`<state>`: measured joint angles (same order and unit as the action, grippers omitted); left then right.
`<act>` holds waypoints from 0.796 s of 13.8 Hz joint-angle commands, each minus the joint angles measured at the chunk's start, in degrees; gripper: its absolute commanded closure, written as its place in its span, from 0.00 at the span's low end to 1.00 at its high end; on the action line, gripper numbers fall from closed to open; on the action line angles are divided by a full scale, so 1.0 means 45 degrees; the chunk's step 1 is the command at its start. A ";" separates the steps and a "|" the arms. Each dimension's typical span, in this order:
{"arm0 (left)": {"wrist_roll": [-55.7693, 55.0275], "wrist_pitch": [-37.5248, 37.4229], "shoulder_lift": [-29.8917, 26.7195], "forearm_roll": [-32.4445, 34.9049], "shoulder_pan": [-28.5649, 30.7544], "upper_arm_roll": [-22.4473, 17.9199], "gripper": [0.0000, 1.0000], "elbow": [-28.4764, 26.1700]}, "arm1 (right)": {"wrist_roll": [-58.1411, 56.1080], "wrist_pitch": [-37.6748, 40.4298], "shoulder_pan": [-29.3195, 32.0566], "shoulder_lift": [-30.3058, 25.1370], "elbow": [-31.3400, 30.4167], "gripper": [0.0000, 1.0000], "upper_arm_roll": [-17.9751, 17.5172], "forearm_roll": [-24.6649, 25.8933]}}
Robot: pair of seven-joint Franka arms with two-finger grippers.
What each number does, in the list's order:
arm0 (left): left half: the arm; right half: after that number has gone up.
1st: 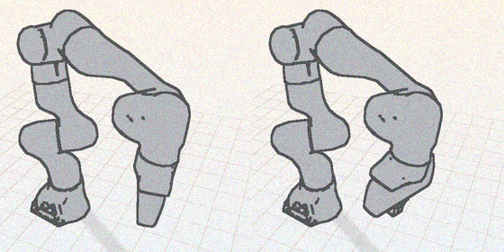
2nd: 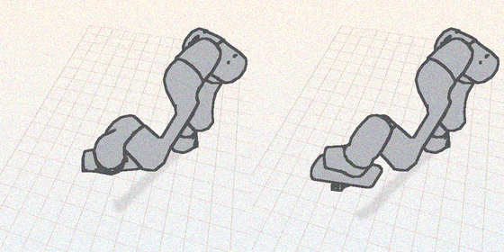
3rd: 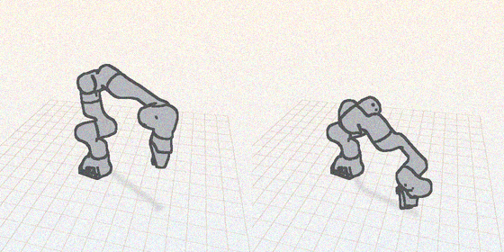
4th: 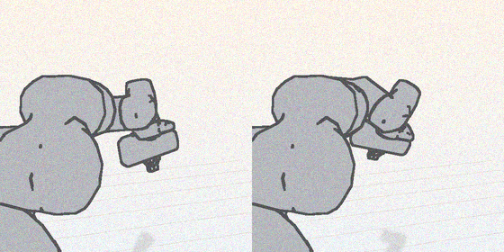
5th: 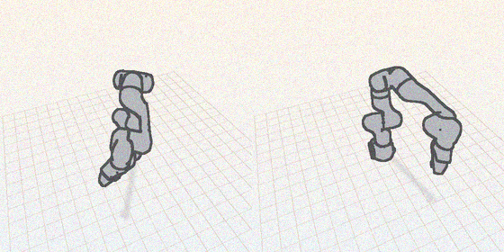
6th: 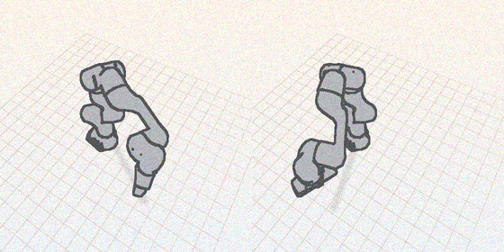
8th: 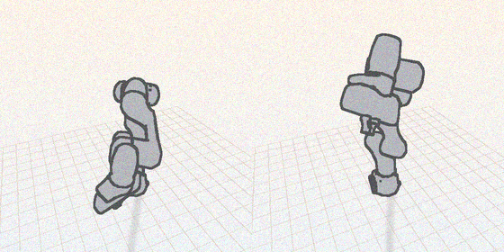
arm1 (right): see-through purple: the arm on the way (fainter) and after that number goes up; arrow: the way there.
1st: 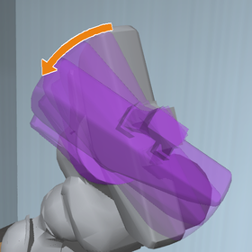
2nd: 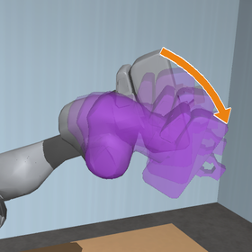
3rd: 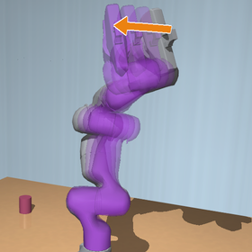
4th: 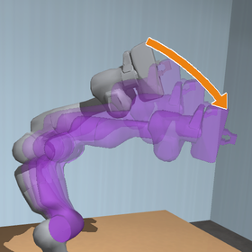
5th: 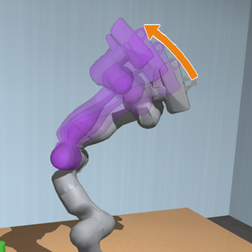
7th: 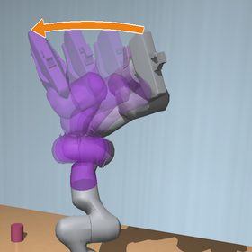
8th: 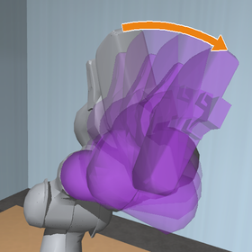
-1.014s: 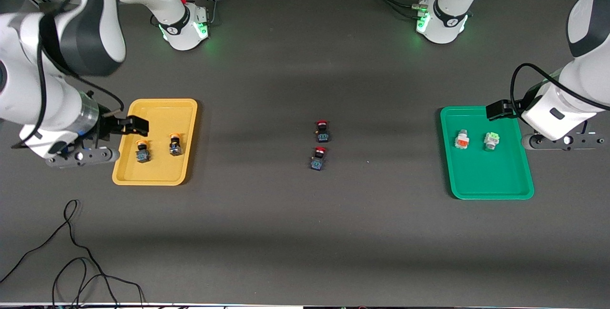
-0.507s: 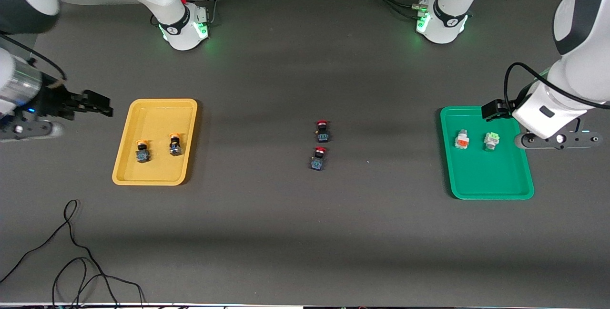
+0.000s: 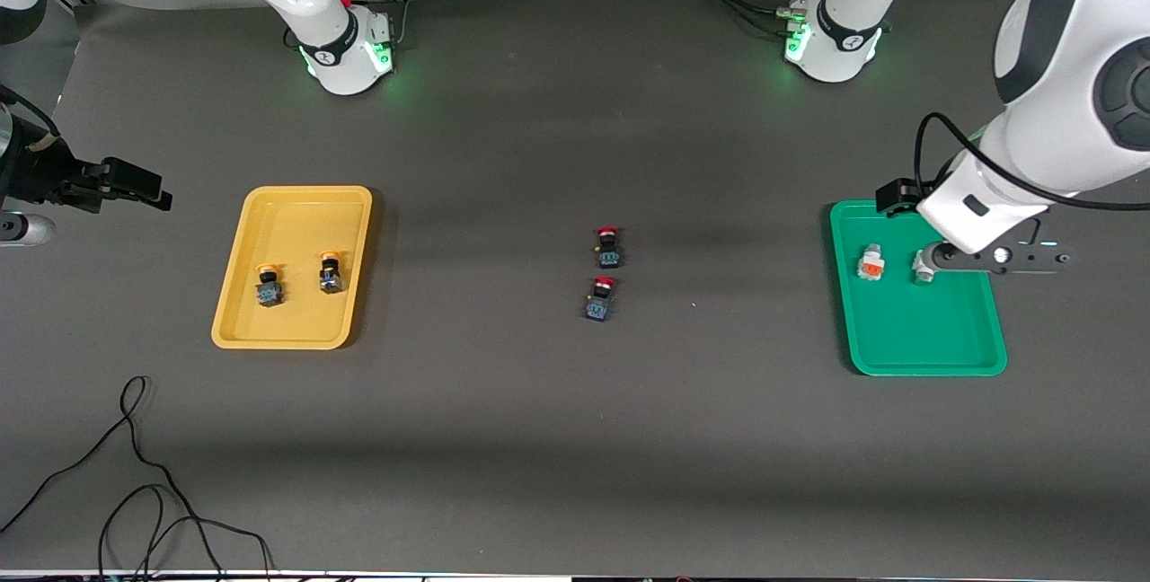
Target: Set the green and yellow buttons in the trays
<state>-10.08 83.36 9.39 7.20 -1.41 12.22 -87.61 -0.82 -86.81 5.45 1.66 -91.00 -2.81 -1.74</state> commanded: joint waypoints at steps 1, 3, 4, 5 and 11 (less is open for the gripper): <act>0.0091 0.0010 -0.0270 -0.0055 0.0080 -0.0080 0.00 -0.0064 | 0.0320 -0.0258 0.0097 -0.0292 -0.0364 0.00 -0.0080 0.0290; -0.0025 -0.0027 -0.0328 -0.0095 0.0022 -0.0021 0.00 0.0034 | 0.0300 -0.0298 0.0156 -0.0234 -0.0345 0.00 -0.0079 0.0309; 0.0109 -0.0067 -0.0386 -0.0096 -0.0017 -0.0021 0.00 0.0034 | 0.0320 -0.0298 0.0136 -0.0194 -0.0325 0.00 -0.0060 0.0329; 0.0130 0.0107 -0.0367 -0.0134 0.0021 0.0017 0.00 0.0131 | 0.0320 -0.0298 -0.0038 -0.0175 -0.0325 0.00 0.0153 0.0464; 0.0111 0.0617 -0.0366 -0.1287 0.0293 -0.0138 0.00 -0.0061 | 0.0300 -0.0279 -0.0762 -0.0136 -0.0208 0.00 0.0780 0.0602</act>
<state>-10.02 86.49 8.88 2.46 -1.01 12.00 -86.45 -0.59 -87.59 3.13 1.67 -91.58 -0.06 -0.60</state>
